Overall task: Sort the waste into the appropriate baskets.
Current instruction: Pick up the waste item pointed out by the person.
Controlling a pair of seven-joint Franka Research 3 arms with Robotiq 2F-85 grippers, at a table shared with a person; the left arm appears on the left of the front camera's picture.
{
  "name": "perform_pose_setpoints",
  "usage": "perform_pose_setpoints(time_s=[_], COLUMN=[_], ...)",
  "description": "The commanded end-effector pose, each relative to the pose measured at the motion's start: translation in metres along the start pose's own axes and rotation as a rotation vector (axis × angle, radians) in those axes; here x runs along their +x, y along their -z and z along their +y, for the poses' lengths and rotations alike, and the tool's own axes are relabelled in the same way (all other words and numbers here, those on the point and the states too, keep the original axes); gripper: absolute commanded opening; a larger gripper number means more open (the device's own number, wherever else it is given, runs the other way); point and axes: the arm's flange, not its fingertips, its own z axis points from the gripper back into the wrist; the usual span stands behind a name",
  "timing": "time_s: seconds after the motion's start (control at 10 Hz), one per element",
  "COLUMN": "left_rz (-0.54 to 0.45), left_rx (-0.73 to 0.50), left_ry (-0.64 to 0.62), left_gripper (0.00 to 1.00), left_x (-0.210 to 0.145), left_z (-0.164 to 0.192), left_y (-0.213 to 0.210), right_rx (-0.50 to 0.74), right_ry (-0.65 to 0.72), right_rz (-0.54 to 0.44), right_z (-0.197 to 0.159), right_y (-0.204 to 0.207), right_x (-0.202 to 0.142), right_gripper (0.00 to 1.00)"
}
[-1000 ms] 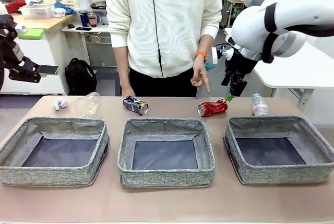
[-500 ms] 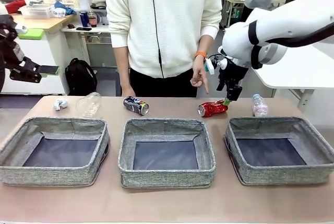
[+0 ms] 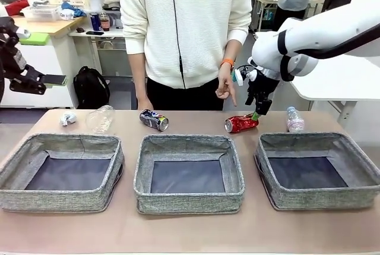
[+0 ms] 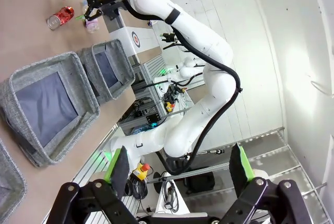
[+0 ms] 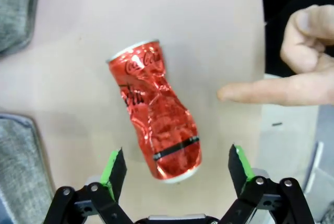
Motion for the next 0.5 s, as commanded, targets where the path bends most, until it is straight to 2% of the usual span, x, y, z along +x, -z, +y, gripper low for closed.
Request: perform_pose_setpoints(time_s=[0.0, 0.4], left_rz=[-0.004, -0.004], left_rx=[-0.022, -0.022], left_ry=[0.024, 0.024], left_gripper=[1.00, 1.00], left_x=[-0.001, -0.001], left_z=[0.000, 0.000], left_y=[0.001, 0.001], right_rx=[0.050, 0.121], right_ry=[-0.019, -0.036], right_rz=[-0.013, -0.036], right_z=[-0.013, -0.016], right_y=[0.005, 0.039], right_x=[0.003, 0.010], right_gripper=[1.00, 1.00])
